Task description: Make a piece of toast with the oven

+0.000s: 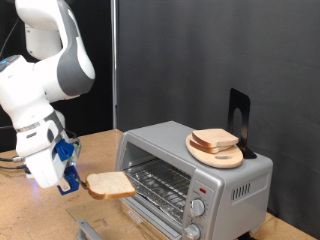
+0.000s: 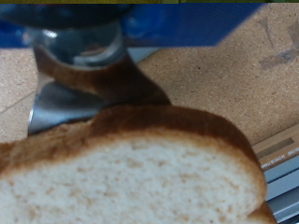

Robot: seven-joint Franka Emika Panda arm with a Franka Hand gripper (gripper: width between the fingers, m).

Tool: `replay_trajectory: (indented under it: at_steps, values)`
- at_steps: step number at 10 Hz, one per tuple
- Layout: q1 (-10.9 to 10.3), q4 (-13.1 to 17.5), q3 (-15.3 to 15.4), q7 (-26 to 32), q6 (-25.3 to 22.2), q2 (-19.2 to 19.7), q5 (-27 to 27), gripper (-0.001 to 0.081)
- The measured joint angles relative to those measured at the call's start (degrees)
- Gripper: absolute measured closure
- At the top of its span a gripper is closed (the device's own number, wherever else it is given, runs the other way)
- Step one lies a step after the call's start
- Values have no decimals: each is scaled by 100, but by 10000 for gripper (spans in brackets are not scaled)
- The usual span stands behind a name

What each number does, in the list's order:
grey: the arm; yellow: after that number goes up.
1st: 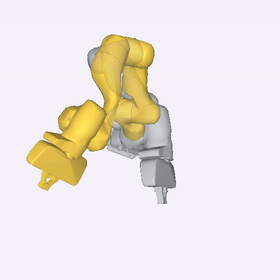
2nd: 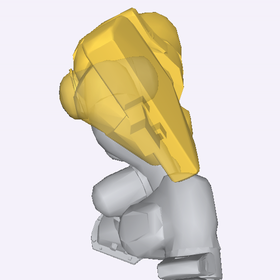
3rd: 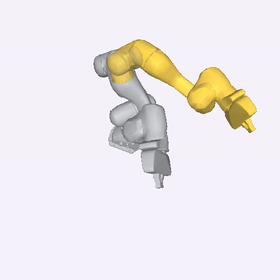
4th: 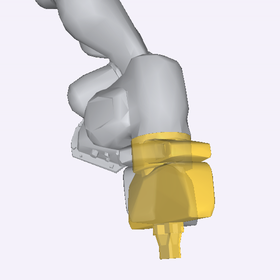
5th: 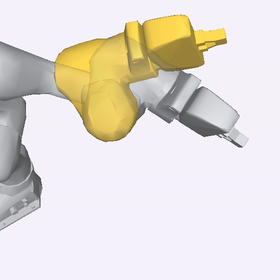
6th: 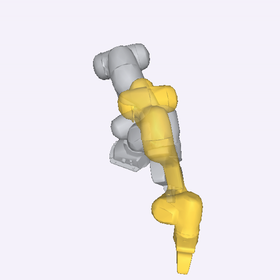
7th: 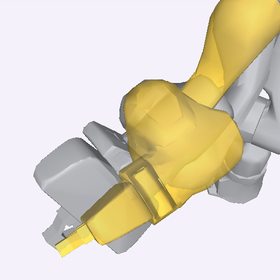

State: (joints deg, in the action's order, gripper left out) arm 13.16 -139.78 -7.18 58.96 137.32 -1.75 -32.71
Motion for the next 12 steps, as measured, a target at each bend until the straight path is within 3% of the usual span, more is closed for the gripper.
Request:
replay_trajectory:
  at_steps: [12]
  values:
    - [-280,-773,811,-81,851,-151,-685,540]
